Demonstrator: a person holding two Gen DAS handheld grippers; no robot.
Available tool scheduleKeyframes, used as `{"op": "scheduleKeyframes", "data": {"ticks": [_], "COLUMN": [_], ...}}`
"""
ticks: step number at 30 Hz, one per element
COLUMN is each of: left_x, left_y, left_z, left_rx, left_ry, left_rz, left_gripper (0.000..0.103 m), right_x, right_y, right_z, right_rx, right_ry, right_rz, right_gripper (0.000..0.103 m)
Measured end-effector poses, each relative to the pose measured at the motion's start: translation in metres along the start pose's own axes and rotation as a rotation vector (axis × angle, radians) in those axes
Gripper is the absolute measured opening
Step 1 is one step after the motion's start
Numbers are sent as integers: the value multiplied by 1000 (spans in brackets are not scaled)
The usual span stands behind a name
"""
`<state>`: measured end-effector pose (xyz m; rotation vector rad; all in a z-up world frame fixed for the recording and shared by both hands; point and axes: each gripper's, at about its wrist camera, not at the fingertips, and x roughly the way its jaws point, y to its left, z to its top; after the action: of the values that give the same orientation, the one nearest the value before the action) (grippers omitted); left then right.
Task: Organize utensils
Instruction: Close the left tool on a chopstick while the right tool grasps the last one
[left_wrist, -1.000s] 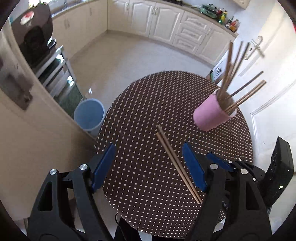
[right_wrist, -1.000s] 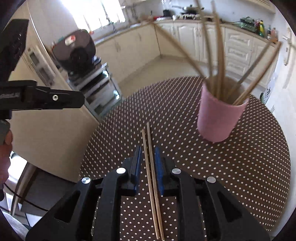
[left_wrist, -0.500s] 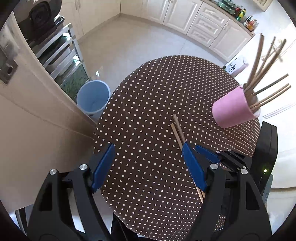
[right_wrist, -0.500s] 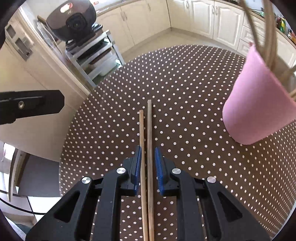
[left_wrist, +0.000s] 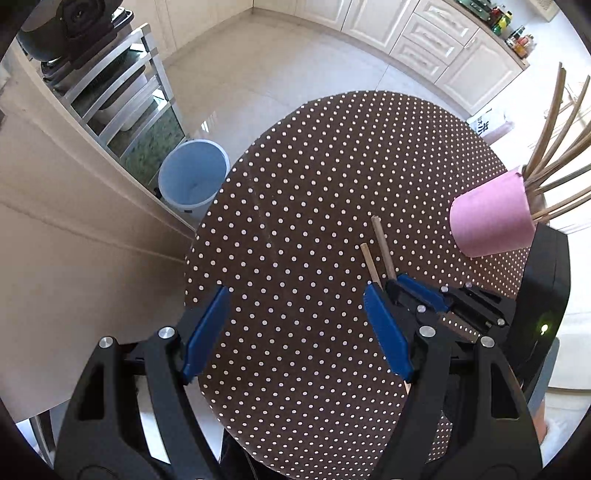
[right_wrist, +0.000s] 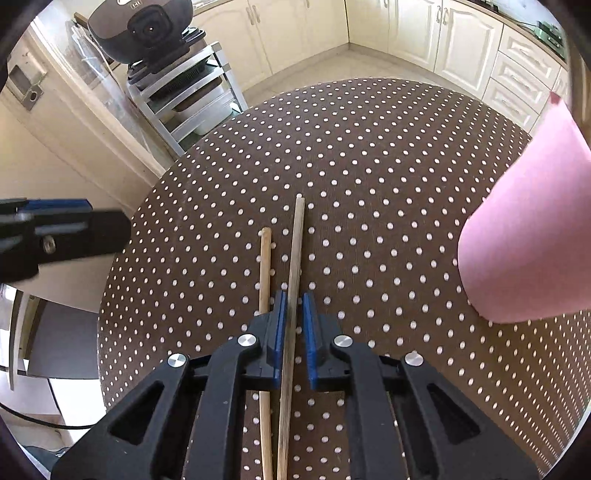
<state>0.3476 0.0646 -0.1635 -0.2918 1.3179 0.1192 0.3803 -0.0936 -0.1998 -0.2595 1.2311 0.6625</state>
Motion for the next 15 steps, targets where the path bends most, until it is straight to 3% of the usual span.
{"op": "scheduleKeyframes", "data": {"ticks": [5,15], "left_x": [12,39], "left_y": [-5,-40], "left_z": [0,-1], "left_rx": [-10,-10], "left_ry": [38,124], "left_rz": [-29,-107], "left_gripper": [74,73], "right_x": [0,-22], "right_y": [-12,-47], "right_z": [2,-34], "right_rx": [43,106], "right_ry": [-10,-7], "right_rz": [60,58], "right_gripper": [5,5]}}
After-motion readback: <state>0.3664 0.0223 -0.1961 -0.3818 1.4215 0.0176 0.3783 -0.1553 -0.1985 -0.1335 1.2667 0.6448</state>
